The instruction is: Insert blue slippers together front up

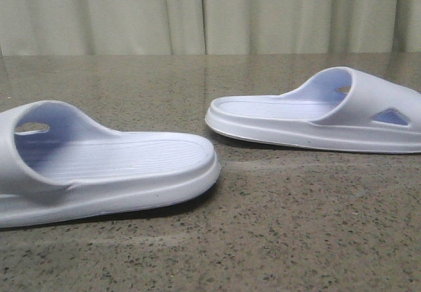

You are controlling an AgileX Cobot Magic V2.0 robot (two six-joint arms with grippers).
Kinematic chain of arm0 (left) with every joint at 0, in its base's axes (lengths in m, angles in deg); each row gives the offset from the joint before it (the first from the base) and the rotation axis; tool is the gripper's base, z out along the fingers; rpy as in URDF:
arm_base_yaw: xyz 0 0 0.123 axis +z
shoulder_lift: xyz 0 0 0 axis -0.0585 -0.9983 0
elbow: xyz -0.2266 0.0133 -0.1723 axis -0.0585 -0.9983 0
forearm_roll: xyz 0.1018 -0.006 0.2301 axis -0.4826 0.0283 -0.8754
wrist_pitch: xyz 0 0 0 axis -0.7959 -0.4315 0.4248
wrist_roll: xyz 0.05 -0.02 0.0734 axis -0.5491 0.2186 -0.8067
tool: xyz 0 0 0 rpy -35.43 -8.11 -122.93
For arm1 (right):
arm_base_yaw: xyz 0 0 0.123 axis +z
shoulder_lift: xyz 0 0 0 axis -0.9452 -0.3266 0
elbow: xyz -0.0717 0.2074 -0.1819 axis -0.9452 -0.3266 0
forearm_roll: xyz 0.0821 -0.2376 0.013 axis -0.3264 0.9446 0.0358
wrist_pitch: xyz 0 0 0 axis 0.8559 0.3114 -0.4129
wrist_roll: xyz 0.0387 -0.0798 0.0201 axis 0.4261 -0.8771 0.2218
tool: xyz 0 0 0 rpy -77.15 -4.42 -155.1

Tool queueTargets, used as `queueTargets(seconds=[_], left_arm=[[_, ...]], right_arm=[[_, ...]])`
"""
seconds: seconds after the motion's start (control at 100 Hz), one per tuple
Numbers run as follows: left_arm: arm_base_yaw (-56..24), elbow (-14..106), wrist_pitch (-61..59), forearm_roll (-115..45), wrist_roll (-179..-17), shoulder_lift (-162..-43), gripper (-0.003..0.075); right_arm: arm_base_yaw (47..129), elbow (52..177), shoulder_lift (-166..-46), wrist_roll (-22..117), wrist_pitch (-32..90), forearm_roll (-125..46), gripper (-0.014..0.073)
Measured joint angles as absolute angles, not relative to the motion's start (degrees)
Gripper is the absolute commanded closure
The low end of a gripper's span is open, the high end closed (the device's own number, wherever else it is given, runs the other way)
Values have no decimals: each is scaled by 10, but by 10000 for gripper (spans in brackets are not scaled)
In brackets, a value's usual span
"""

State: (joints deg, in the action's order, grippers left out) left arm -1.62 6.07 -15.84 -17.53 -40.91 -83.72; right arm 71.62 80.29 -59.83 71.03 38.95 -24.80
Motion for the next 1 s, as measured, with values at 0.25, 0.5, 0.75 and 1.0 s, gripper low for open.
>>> queueTargets(seconds=[0.25,0.5,0.75,1.0], left_arm=[[-51,67,-147,-145,-409,-877,294],[-69,68,-139,-126,-409,-901,389],[-70,66,-148,-129,-409,-906,657],[-70,66,-146,-126,-409,-906,700]], right_arm=[[716,803,-598,709,389,-248,276],[716,803,-598,709,389,-248,276],[716,803,-598,709,389,-248,276],[716,803,-598,709,389,-248,276]])
